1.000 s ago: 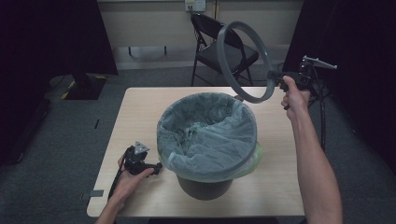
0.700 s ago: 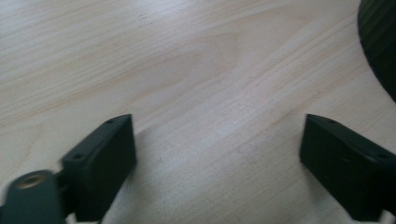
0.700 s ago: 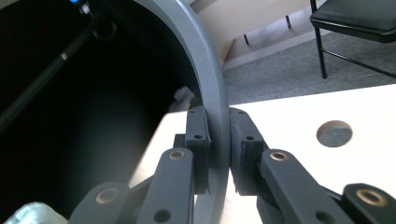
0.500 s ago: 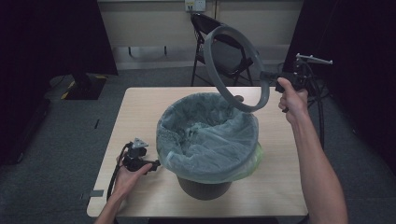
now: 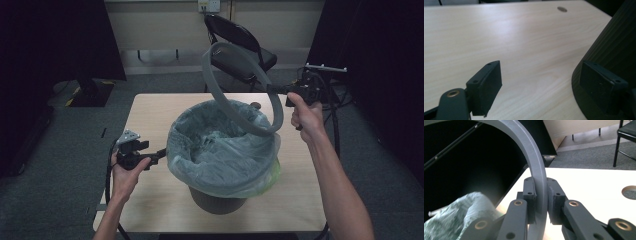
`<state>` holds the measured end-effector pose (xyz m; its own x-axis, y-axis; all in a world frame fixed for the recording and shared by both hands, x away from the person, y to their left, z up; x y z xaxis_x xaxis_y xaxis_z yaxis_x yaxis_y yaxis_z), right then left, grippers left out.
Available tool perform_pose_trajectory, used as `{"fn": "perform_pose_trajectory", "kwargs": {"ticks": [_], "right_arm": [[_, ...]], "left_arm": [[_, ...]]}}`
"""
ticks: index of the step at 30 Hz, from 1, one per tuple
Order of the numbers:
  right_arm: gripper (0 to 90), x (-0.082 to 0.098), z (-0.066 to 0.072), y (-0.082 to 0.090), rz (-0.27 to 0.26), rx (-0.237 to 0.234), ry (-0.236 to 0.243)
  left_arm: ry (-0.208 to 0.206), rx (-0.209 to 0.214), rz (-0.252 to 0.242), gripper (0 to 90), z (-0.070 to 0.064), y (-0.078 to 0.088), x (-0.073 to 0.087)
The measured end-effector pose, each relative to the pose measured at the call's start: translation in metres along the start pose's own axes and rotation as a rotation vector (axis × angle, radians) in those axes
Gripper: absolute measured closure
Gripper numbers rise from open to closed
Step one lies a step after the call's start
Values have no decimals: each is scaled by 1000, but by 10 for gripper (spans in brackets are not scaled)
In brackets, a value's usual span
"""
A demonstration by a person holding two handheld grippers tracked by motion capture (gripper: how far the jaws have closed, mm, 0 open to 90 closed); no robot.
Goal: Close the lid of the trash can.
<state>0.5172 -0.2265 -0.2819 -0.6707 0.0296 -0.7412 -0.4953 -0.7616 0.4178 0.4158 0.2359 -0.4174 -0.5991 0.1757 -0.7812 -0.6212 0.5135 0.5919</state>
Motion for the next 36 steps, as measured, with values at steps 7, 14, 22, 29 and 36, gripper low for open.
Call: {"fn": "perform_pose_trajectory", "kwargs": {"ticks": [7, 14, 22, 29, 36], "right_arm": [[795, 10, 15, -3, 13, -9, 41], [795, 17, 30, -2, 23, -4, 85], [795, 21, 46, 3, 28, -6, 145], [795, 29, 63, 3, 43, -19, 198], [797, 23, 62, 12, 19, -30, 185]], "left_arm": [[8, 23, -96, 185, -2, 18, -25], [-4, 34, -160, 185, -5, 34, -45], [-19, 57, -222, 185, -15, 50, -60], [-44, 77, -261, 186, -27, 58, -71], [-59, 80, -281, 185, -32, 65, -77]]}}
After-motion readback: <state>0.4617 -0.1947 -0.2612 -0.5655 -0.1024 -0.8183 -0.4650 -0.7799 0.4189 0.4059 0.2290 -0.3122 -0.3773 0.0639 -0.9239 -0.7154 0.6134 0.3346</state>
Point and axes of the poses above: each handheld gripper's, and its own axes: y roughly backward along the jaws, x roughly out of its underside, z roughly to its left, the point moved 3 cm from there along -y, roughly forward along the jaws, and after that the axes turned 7 degrees about z, right-handed, at the moved point
